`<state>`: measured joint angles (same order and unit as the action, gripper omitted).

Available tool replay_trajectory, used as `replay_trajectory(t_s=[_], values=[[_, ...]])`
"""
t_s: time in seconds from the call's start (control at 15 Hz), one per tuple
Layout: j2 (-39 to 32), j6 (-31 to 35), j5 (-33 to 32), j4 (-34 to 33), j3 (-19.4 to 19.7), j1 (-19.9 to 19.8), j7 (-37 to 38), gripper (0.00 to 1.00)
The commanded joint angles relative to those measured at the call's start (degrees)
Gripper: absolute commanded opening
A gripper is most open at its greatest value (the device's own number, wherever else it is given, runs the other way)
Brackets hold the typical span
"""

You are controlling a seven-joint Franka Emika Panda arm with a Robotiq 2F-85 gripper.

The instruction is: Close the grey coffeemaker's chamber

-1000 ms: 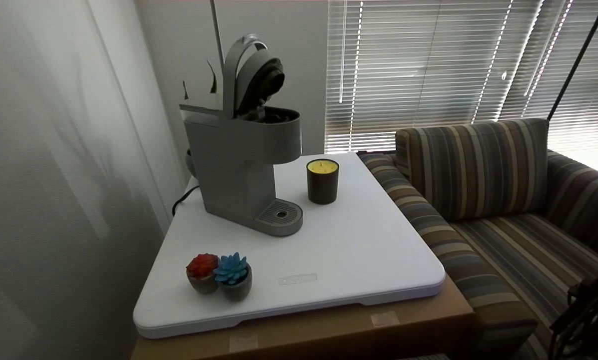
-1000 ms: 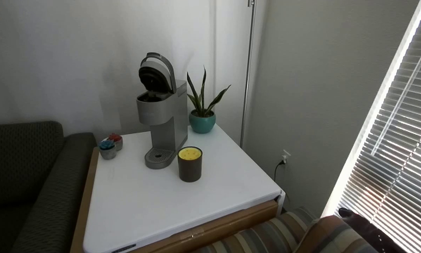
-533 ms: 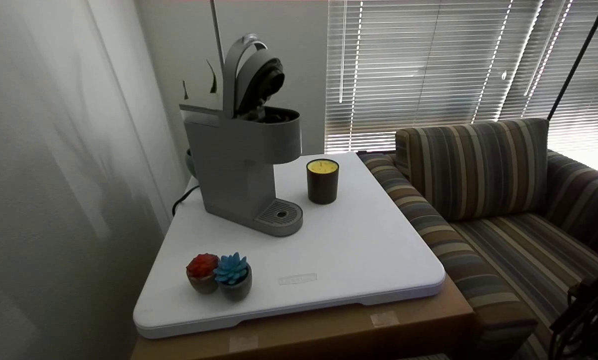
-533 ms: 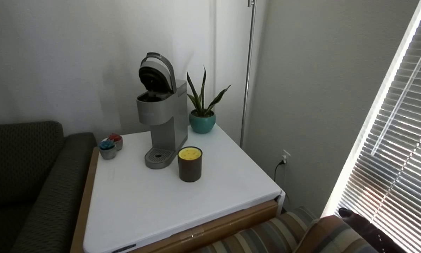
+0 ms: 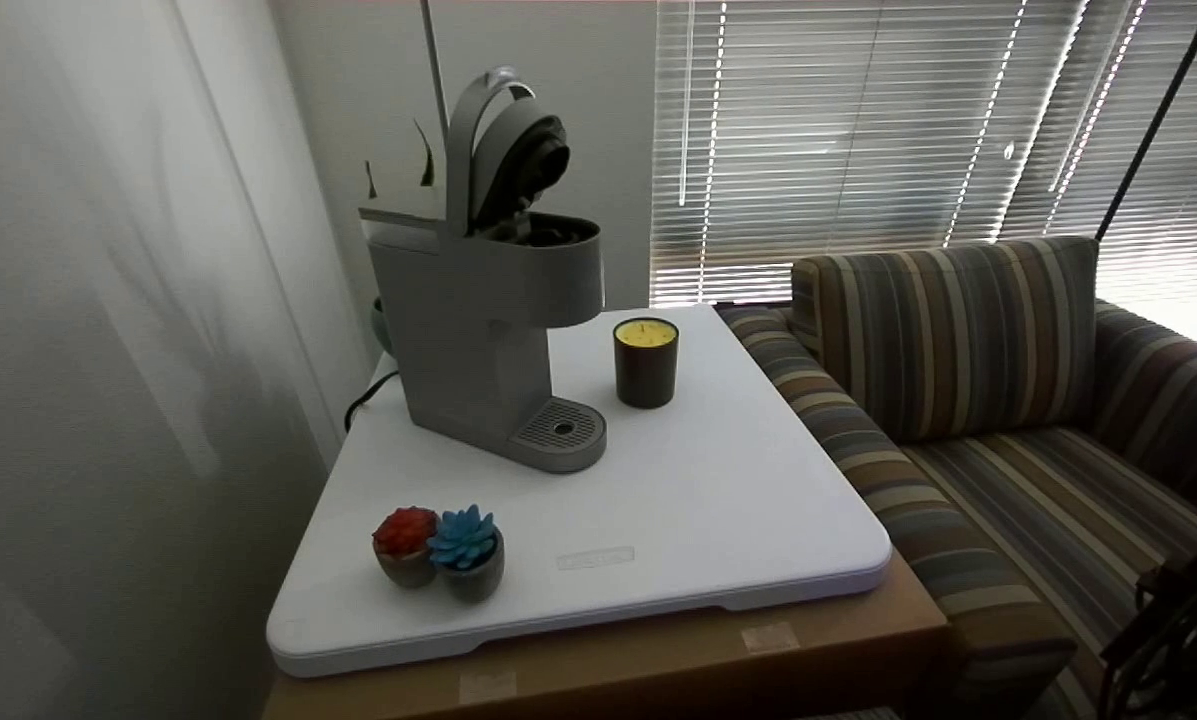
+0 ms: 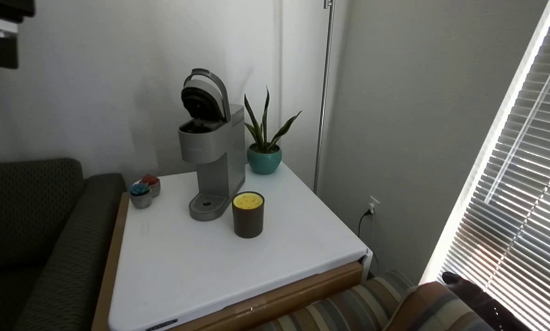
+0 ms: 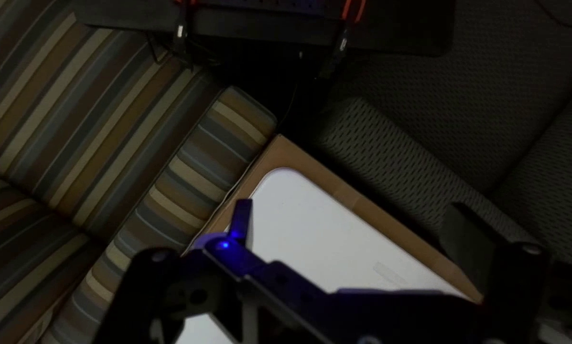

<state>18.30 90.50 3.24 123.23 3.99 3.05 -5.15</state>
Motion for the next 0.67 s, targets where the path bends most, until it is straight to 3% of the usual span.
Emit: replay_trajectory(t_s=[0.0,0.27,0.6], values=[[-2.2,-0.2,-0.2,-2.1,-1.3,-1.1,0.2,1.0],[-5.4,-0.3,-1.0,-4.5,-2.1,-1.0,1.2,1.0],[-11.7,10.0,2.8,-9.4,-2.4,-0.8,2.4,1.0]])
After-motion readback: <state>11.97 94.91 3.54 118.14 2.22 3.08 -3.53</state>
